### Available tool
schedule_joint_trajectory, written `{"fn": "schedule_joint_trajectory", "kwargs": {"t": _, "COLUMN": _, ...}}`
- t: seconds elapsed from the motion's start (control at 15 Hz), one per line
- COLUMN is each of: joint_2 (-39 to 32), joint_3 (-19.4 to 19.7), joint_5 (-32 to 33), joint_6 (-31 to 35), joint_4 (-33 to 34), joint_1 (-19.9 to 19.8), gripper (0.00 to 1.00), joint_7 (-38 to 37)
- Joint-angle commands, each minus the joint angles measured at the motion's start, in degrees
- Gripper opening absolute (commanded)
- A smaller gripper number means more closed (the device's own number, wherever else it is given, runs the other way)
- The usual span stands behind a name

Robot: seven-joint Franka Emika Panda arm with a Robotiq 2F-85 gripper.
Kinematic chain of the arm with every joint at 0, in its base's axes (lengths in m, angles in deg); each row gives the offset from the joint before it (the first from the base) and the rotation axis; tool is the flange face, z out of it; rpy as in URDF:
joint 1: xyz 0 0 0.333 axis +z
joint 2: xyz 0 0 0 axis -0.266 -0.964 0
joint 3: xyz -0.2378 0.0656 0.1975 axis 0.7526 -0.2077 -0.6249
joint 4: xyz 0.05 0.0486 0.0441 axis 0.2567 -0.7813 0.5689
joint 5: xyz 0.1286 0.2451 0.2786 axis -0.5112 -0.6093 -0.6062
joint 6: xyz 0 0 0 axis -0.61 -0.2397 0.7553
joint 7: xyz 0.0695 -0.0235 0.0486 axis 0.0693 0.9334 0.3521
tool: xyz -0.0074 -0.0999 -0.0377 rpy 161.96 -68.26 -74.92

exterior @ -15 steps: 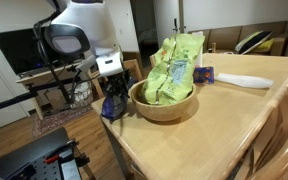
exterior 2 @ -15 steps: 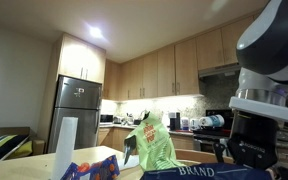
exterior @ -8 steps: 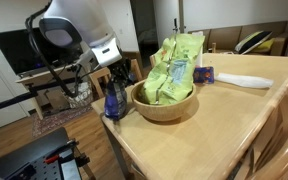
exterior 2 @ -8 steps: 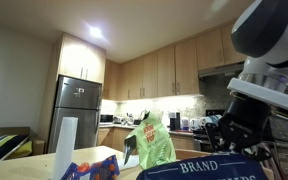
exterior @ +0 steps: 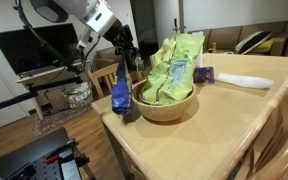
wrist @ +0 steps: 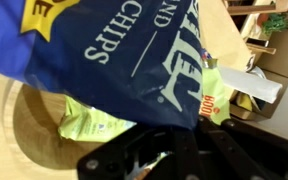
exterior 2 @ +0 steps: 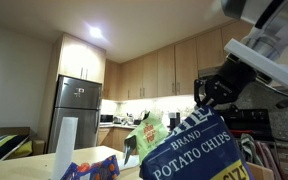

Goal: Move the blue packet of chips to the right

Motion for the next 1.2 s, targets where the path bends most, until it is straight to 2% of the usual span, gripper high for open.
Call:
{"fn": "schedule_joint_trajectory", "kwargs": {"t": 0.0, "joint_2": 2.5, "joint_3": 0.93, "joint_5": -9.01, "joint_6": 0.63, "joint_4": 3.36, "joint_1": -0.84, "gripper": 0.0, "joint_7": 11.55}}
{"fn": "schedule_joint_trajectory", "kwargs": {"t": 0.27, "joint_2": 3.75, "joint_3": 0.07, "joint_5": -19.93, "joint_6": -0.73, "joint_4": 5.34, "joint_1": -5.03, "gripper": 0.0, "joint_7": 26.78}}
{"fn": "schedule_joint_trajectory", "kwargs": {"t": 0.47, "joint_2": 5.18, "joint_3": -2.75, "joint_5": -28.01, "joint_6": -1.72, "joint_4": 7.03, "joint_1": -11.64, "gripper": 0.0, "joint_7": 41.06}}
{"fn": "schedule_joint_trajectory", "kwargs": {"t": 0.73, "joint_2": 7.66, "joint_3": -10.57, "joint_5": -40.29, "joint_6": -8.0, "joint_4": 6.43, "joint_1": -25.34, "gripper": 0.0, "joint_7": 59.61}}
{"fn": "schedule_joint_trajectory", "kwargs": {"t": 0.93, "joint_2": 9.35, "joint_3": -18.31, "joint_5": -53.07, "joint_6": -17.35, "joint_4": 3.34, "joint_1": -37.47, "gripper": 0.0, "joint_7": 74.62}}
{"fn": "schedule_joint_trajectory", "kwargs": {"t": 1.07, "joint_2": 9.2, "joint_3": -22.26, "joint_5": -61.92, "joint_6": -24.72, "joint_4": 0.62, "joint_1": -43.12, "gripper": 0.0, "joint_7": 84.82}}
{"fn": "schedule_joint_trajectory", "kwargs": {"t": 1.13, "joint_2": 8.32, "joint_3": -23.43, "joint_5": -66.53, "joint_6": -28.22, "joint_4": -0.64, "joint_1": -44.47, "gripper": 0.0, "joint_7": 90.05}}
